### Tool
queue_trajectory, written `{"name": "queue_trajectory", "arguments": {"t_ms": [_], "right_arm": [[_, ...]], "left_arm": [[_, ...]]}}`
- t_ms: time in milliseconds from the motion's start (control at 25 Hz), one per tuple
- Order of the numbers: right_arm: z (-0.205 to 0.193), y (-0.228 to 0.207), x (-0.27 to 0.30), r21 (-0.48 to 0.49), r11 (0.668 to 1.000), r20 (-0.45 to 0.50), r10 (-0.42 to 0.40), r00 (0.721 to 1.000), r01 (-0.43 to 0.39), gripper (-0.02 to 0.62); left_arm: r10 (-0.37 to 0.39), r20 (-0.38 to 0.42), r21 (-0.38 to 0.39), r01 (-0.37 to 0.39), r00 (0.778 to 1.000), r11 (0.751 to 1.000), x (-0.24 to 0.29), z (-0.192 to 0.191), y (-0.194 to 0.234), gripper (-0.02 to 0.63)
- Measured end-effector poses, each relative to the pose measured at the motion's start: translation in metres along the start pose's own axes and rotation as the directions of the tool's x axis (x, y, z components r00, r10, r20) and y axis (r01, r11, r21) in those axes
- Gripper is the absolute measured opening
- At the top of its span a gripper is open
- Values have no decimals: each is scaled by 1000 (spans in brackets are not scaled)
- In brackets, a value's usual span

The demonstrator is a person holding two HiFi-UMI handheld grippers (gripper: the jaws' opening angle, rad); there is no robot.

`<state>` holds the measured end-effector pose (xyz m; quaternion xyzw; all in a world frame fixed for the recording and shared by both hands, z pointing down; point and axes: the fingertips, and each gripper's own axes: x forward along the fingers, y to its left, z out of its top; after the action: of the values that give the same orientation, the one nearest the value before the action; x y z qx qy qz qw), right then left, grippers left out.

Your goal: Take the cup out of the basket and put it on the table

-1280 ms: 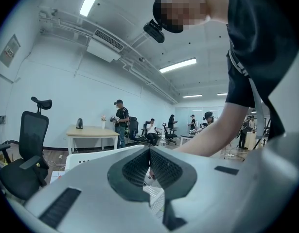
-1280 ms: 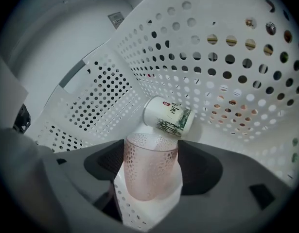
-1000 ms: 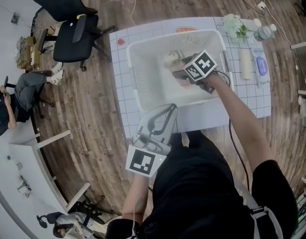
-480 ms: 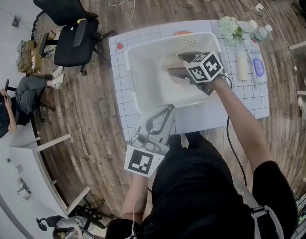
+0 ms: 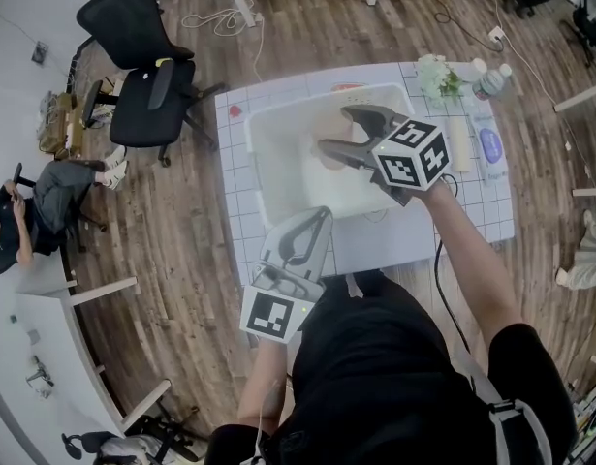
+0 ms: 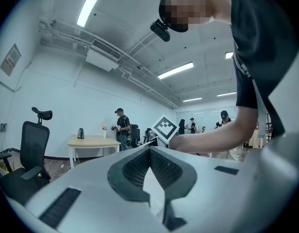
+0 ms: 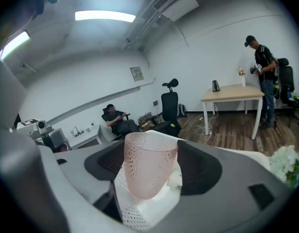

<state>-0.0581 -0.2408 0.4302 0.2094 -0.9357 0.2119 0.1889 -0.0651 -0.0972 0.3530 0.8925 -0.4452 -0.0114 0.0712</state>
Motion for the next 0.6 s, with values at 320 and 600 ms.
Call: {"name": "queue_trajectory", "arguments": {"t_ms": [320, 600], "right_arm": [[39, 35, -63, -74, 996, 210, -36, 977, 53, 351], [39, 64, -107, -166, 980, 319, -53, 946, 111, 350]], "left_arm": [[45, 29, 5, -45, 999, 999, -4, 6, -2, 9], [54, 52, 9, -54, 997, 998, -3, 10, -12, 9]]}}
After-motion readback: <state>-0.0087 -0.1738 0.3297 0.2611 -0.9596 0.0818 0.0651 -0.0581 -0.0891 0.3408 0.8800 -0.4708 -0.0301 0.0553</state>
